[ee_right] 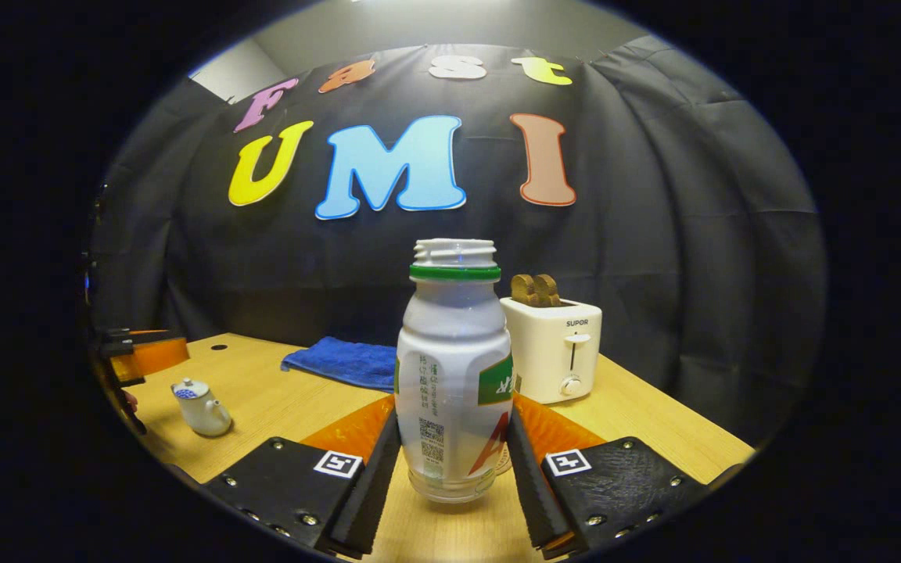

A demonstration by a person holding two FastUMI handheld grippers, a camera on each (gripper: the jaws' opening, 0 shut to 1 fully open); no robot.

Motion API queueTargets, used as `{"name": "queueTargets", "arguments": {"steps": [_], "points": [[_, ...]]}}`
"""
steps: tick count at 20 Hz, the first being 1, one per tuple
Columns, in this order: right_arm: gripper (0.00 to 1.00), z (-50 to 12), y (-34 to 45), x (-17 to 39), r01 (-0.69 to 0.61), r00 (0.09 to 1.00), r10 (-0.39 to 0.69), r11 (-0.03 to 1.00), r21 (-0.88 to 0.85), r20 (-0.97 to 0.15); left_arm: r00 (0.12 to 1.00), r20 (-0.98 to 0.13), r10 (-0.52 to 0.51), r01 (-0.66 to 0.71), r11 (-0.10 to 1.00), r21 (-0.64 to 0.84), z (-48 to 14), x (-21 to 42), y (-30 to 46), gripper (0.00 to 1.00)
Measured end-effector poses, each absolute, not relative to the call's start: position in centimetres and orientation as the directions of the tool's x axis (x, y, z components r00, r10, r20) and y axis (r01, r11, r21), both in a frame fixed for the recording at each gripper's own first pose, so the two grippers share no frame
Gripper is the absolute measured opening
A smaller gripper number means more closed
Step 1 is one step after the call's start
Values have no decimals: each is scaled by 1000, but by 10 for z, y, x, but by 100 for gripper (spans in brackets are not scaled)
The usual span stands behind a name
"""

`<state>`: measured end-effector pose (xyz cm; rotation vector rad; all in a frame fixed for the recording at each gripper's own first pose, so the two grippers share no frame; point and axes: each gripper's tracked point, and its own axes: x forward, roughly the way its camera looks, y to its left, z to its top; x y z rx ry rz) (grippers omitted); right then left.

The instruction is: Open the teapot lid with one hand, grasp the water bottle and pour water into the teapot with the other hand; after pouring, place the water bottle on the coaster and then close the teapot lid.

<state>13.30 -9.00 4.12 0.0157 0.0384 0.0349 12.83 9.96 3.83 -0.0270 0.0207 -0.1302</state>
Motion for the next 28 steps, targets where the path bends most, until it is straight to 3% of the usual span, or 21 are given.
{"name": "queueTargets", "arguments": {"steps": [3, 6, 13, 21, 24, 26, 28], "points": [[71, 37, -101, 156, -32, 997, 38, 994, 102, -62, 988, 61, -145, 145, 989, 9, 65, 108, 94, 99], [70, 36, -115, 177, 16, 998, -15, 999, 28, -57, 980, 104, -168, 166, 986, 29, 76, 97, 86, 99], [70, 6, -104, 214, 4, 991, -9, 999, -35, -136, 984, 48, -171, 173, 984, -40, 58, 96, 100, 100], [70, 5, -101, 216, -13, 991, 8, 999, -38, -135, 988, 31, -151, 153, 987, -49, 51, 99, 106, 100], [78, 2, -106, 217, 12, 989, -23, 997, -74, -149, 987, 34, -156, 158, 987, -35, 53, 95, 102, 100], [99, 9, -105, 212, 8, 991, -17, 998, -65, -136, 986, 43, -161, 162, 986, -31, 57, 93, 100, 100], [99, 19, -104, 209, 14, 994, -20, 999, -52, -109, 986, 45, -161, 162, 986, -30, 58, 92, 98, 100]]}}
